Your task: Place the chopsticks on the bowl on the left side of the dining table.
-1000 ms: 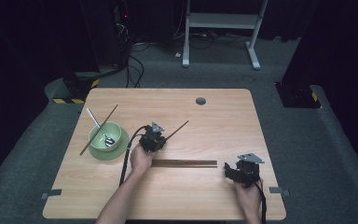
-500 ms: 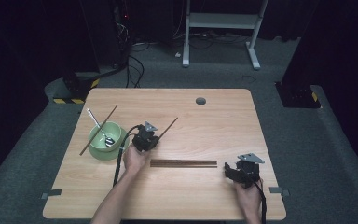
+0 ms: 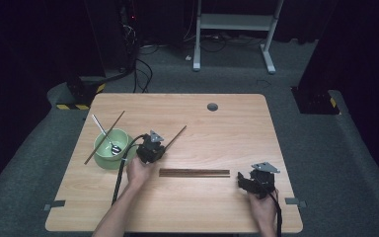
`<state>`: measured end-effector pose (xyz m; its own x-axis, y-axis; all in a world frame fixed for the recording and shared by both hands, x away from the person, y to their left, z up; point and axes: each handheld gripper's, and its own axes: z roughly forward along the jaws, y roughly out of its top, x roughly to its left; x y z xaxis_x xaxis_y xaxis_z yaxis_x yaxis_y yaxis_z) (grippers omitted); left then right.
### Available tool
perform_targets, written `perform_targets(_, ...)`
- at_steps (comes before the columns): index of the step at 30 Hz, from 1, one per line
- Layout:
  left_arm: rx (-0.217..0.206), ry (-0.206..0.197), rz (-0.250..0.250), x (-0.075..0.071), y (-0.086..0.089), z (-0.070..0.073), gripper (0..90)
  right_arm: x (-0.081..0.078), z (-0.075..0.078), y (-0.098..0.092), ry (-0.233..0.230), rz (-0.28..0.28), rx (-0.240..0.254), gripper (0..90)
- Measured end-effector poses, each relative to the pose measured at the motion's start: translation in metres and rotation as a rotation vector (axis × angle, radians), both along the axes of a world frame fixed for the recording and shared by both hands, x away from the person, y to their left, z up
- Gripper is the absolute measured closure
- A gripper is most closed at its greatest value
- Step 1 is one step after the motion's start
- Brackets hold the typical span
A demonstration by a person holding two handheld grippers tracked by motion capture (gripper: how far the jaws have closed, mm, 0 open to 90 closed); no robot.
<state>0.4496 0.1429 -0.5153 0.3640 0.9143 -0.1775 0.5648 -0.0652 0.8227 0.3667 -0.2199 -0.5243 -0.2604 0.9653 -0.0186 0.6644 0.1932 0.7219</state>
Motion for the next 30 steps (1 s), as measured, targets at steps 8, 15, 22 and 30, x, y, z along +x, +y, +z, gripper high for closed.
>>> perform_targets(8, -0.051, -0.021, 0.005, -0.012, 0.008, 0.011, 84.2, 0.000, 0.000, 0.000, 0.000, 0.000, 0.000, 22.5)
perform_targets(15, -0.069, -0.036, -0.004, -0.022, 0.016, 0.022, 84.2, 0.000, 0.000, 0.000, 0.000, 0.000, 0.000, 22.5)
perform_targets(22, -0.068, -0.053, -0.005, -0.032, 0.027, 0.036, 84.2, 0.000, 0.000, 0.000, 0.000, 0.000, 0.000, 22.5)
perform_targets(30, -0.059, -0.073, 0.015, -0.041, 0.047, 0.051, 84.2, 0.000, 0.000, 0.000, 0.000, -0.001, 0.000, 22.5)
